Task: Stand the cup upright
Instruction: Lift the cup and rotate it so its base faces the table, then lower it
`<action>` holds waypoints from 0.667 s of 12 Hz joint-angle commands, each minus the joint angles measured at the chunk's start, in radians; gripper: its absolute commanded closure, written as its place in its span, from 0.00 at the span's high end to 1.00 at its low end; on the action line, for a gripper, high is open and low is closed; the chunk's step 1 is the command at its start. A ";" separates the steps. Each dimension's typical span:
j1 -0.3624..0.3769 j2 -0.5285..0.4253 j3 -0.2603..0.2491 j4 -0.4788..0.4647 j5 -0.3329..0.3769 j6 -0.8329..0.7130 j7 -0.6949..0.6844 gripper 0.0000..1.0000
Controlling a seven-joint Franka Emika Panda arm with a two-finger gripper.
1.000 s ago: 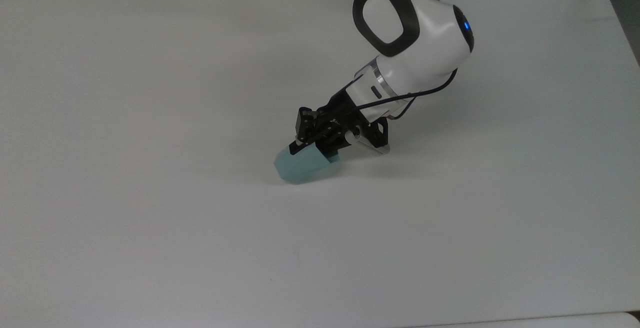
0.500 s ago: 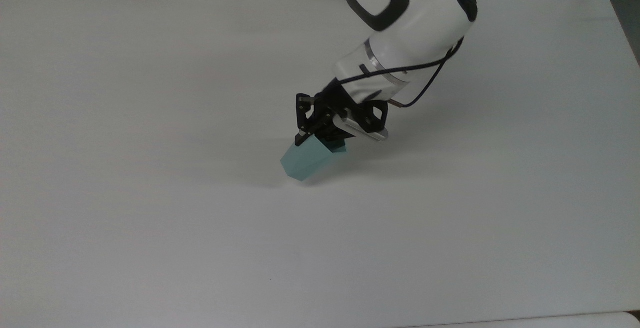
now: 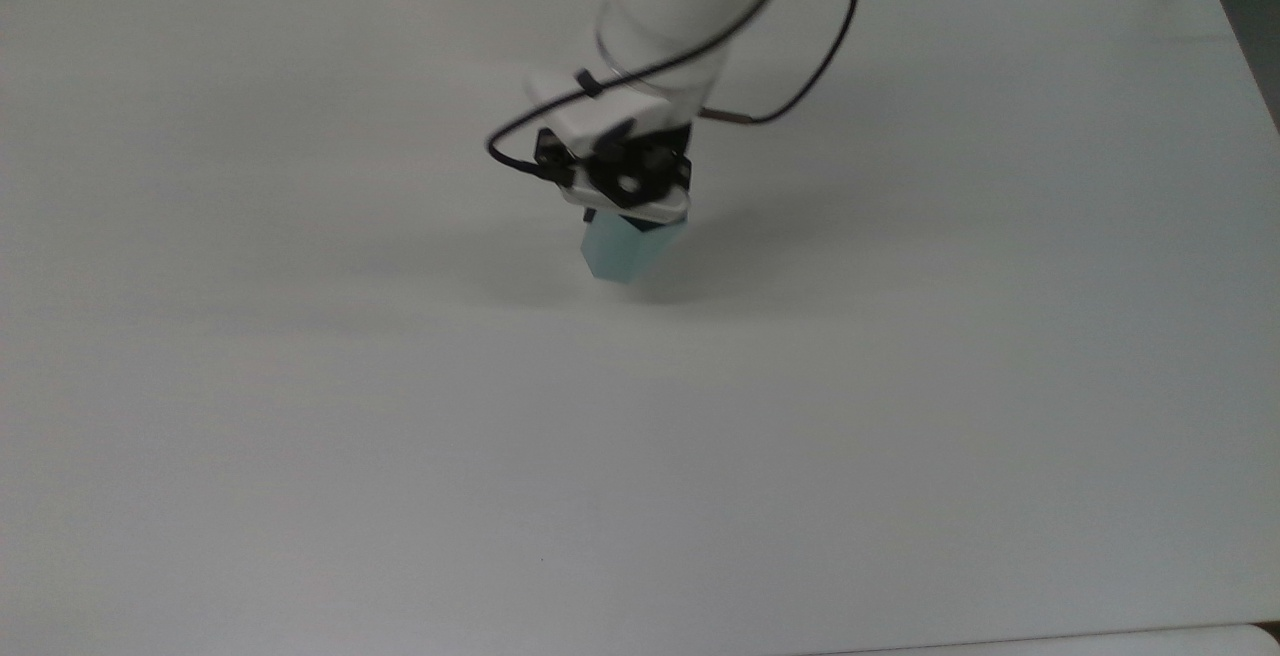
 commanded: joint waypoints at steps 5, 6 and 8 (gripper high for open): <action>-0.158 -0.168 0.000 -0.296 0.320 0.233 -0.123 0.00; -0.169 -0.167 0.000 -0.341 0.339 0.294 -0.124 0.00; -0.180 -0.148 0.000 -0.399 0.357 0.352 -0.119 0.00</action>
